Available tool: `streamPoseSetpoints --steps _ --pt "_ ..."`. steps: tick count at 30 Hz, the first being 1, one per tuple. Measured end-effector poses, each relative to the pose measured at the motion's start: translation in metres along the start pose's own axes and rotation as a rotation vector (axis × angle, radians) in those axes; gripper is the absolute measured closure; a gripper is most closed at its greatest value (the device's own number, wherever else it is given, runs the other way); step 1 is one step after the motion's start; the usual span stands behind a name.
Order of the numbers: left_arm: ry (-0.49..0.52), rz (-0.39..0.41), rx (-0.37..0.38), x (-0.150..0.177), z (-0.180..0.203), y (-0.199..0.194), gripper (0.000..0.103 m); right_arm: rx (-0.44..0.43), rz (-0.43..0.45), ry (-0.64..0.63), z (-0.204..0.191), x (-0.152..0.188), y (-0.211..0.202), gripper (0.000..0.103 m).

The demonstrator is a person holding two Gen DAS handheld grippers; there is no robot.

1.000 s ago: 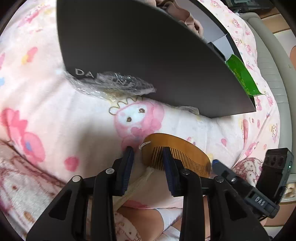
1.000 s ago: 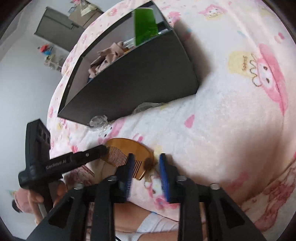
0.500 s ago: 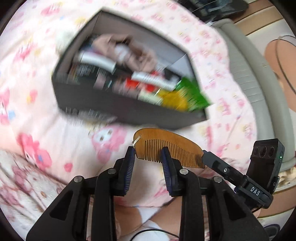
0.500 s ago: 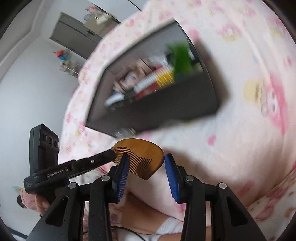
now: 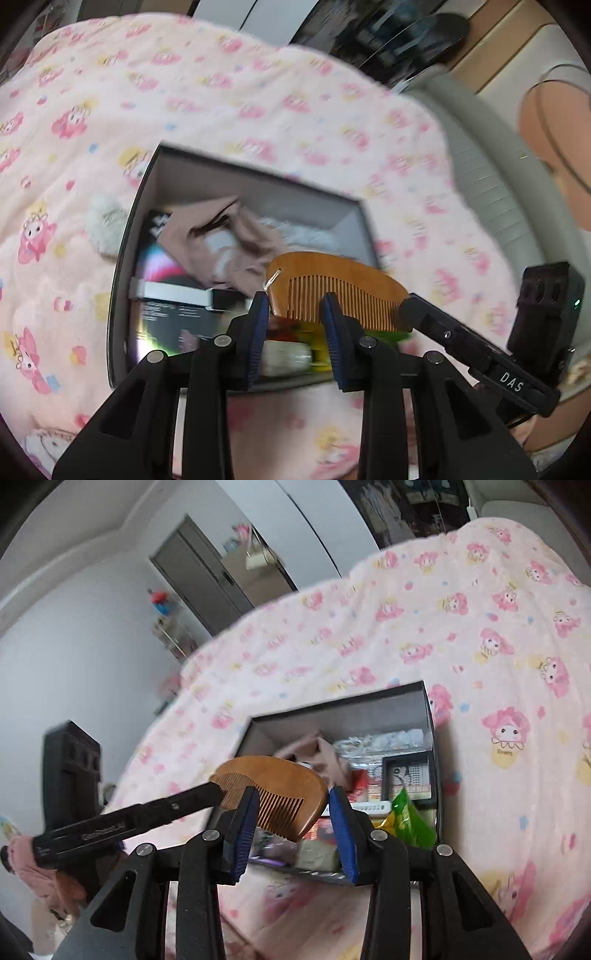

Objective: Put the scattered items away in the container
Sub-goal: 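Lower the comb into the box and open the left gripper, then move the left gripper to the white plush toy and grasp it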

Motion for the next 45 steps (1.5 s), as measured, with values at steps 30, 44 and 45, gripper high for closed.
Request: streamPoseSetpoints --steps 30,44,45 --pt "-0.054 -0.076 -0.036 0.038 -0.018 0.038 0.074 0.153 -0.156 -0.14 0.019 0.045 0.055 0.071" --pt "-0.037 -0.012 0.023 0.067 0.009 -0.041 0.075 0.142 -0.052 -0.196 -0.046 0.057 -0.018 0.071" --pt "-0.037 -0.006 0.019 0.069 0.006 -0.048 0.075 0.141 -0.054 -0.204 -0.052 0.06 -0.019 0.071"
Point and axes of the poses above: each gripper's, at about its wrist camera, not at the fingertips, and y roughly the way its jaws point, z to its right, x to its underside, the point moved 10 cm from there along y, roughly the way its jaws point, and after that the axes turned 7 degrees about z, right-handed, at the moved point
